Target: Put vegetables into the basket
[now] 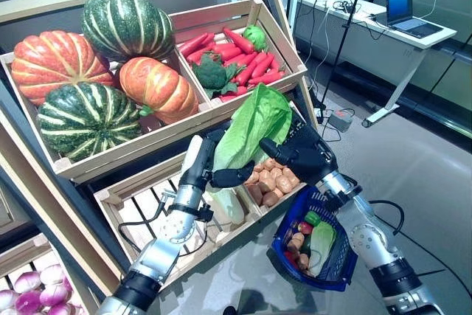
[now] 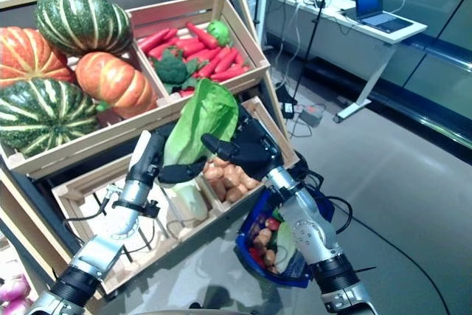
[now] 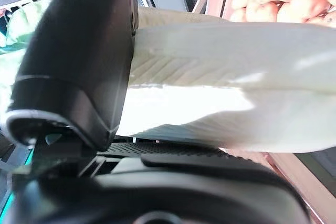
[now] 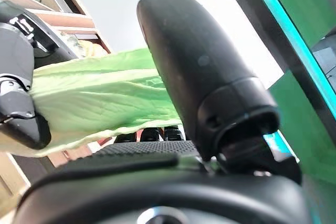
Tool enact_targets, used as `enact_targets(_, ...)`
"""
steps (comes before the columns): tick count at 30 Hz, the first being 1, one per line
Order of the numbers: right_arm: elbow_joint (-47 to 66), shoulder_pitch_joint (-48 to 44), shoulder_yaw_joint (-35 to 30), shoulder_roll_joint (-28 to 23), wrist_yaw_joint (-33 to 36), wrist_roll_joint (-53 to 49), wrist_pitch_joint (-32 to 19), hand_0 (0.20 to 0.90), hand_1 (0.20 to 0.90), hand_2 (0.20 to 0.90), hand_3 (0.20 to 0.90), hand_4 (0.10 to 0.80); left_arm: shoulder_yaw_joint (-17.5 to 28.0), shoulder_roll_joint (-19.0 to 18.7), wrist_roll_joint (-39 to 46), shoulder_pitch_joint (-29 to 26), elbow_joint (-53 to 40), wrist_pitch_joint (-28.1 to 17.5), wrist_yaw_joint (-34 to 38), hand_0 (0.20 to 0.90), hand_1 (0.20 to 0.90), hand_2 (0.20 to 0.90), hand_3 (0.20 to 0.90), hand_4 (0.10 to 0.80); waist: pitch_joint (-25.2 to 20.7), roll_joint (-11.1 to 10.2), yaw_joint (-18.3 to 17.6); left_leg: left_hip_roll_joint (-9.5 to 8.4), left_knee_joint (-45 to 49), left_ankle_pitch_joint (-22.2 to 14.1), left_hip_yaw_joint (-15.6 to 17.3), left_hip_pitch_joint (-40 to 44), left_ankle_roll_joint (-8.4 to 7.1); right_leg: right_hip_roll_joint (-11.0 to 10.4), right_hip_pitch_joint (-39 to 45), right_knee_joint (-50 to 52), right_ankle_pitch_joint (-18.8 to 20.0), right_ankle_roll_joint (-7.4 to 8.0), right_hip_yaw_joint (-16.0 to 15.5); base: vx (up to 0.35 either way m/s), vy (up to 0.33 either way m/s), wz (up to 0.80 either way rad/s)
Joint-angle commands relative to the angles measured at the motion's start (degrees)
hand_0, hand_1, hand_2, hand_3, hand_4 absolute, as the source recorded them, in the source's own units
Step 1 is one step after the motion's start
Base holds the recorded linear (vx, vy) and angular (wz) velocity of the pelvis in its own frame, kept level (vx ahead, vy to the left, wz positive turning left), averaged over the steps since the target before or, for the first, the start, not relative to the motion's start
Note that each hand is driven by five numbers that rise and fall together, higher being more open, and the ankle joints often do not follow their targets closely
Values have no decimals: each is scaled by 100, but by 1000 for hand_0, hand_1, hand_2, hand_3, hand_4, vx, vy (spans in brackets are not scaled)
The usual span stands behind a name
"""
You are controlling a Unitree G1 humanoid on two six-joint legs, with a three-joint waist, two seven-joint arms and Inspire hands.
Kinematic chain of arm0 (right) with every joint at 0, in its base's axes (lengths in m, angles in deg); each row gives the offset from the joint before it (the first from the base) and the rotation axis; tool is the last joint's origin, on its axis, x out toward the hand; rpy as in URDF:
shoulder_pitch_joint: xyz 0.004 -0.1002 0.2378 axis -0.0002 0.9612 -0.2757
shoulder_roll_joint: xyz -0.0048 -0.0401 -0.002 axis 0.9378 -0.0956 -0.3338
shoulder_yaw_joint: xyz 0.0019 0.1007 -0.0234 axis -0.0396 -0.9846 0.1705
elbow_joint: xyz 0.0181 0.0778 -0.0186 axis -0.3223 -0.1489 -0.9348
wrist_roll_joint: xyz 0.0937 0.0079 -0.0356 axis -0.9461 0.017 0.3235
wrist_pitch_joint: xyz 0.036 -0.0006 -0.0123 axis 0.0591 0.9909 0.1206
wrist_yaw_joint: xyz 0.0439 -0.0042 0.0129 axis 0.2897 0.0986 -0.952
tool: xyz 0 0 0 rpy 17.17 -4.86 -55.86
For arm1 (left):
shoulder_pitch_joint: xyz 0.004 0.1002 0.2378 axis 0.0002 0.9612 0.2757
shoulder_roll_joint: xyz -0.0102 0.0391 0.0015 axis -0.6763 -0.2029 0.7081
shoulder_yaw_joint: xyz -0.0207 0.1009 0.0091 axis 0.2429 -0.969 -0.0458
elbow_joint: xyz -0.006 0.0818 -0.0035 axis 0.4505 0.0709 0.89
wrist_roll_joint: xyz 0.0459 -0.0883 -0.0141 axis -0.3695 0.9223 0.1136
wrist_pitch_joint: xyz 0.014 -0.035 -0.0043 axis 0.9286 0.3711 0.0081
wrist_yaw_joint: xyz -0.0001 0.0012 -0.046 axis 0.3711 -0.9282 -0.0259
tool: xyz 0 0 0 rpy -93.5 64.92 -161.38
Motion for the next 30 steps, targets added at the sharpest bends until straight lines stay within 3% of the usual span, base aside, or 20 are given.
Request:
enact_targets(1, 1103, -824, 472, 630, -1033, -478, -18, 900, 900, 900, 900, 800, -391, 95, -135, -1431, 489, -423, -118, 300, 300, 300, 300, 400, -361, -99, -29, -47, 11, -774, 103, 252, 110, 59, -18, 10, -92, -247, 27, 0, 0, 0)
enact_targets(7, 1042, -702, 452, 704, -1172, -498, -2, 900, 900, 900, 900, 800, -416, 148, 201, -1478, 17, -719, -527, 300, 300, 300, 300, 400, -333, -90, -27, -44, 11, -770, 87, 237, 116, 62, -20, 10, -91, -246, 19, 0, 0, 0)
enact_targets(23, 1025, -760, 381, 160, -634, 652, -435, 900, 900, 900, 900, 800, -740, 98, 977, -1430, -1037, -200, -1753, 300, 300, 300, 300, 400, -274, -80, -46, -46, 11, -792, 74, 232, 126, 55, -28, 10, -83, -216, -8, 0, 0, 0)
enact_targets(30, 1005, -775, 323, 42, -427, 848, -519, 900, 900, 900, 900, 800, -861, 30, 1051, -1269, -1156, -235, -1977, 300, 300, 300, 300, 400, -261, -59, -48, -46, 11, -802, 81, 238, 135, 48, -31, 10, -81, -207, -21, 0, 0, 0)
